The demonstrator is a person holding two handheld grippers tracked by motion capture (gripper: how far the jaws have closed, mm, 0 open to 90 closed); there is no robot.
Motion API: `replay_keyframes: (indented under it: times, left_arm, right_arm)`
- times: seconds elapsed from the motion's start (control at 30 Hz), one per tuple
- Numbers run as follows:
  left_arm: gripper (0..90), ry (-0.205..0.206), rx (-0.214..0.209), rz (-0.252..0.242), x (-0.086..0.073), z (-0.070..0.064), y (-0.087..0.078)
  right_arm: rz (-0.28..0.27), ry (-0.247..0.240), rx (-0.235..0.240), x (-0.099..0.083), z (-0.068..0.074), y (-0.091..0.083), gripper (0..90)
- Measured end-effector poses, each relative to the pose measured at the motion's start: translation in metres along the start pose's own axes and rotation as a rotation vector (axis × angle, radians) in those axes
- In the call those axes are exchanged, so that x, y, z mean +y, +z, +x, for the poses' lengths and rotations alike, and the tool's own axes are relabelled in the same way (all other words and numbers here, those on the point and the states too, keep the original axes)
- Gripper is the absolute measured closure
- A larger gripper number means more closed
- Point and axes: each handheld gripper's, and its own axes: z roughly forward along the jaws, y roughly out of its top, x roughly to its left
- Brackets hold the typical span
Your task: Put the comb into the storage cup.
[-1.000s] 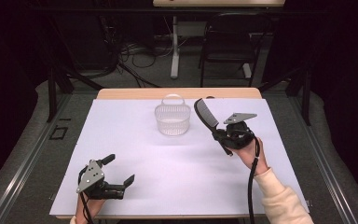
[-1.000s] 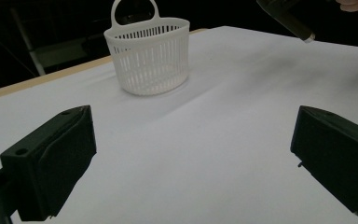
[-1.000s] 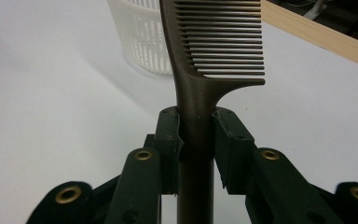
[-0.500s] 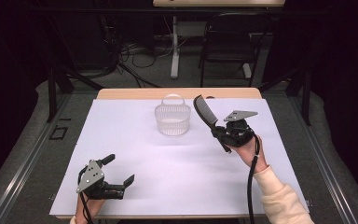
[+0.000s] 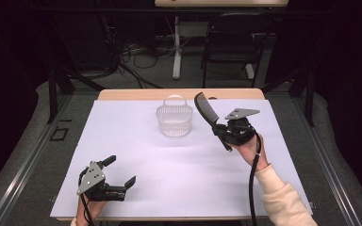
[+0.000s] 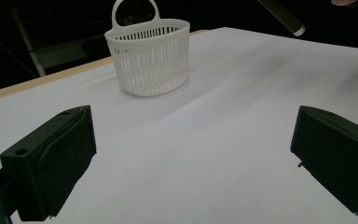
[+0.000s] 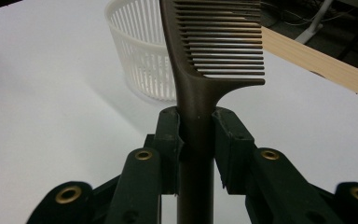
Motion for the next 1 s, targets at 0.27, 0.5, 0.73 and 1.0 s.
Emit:
replay_keyframes:
  times: [0.27,0.5,0.73,1.0]
  left_arm:
    - [0.0,0.001,-0.002,0.0,0.0,0.0,0.0]
    - [0.0,0.001,-0.002,0.001,0.0,0.0,0.0]
    - [0.0,0.0,-0.003,0.0,0.0,0.0,0.0]
    - [0.0,0.0,-0.003,0.001,0.0,0.0,0.0]
  right_arm:
    - [-0.004,-0.007,0.007,0.005,0.0,0.003,72.8]
    - [-0.012,0.0,0.01,0.009,0.0,0.007,72.8]
    - [-0.02,-0.007,0.01,0.013,-0.001,0.008,72.8]
    - [-0.025,-0.005,0.015,0.016,-0.001,0.01,72.8]
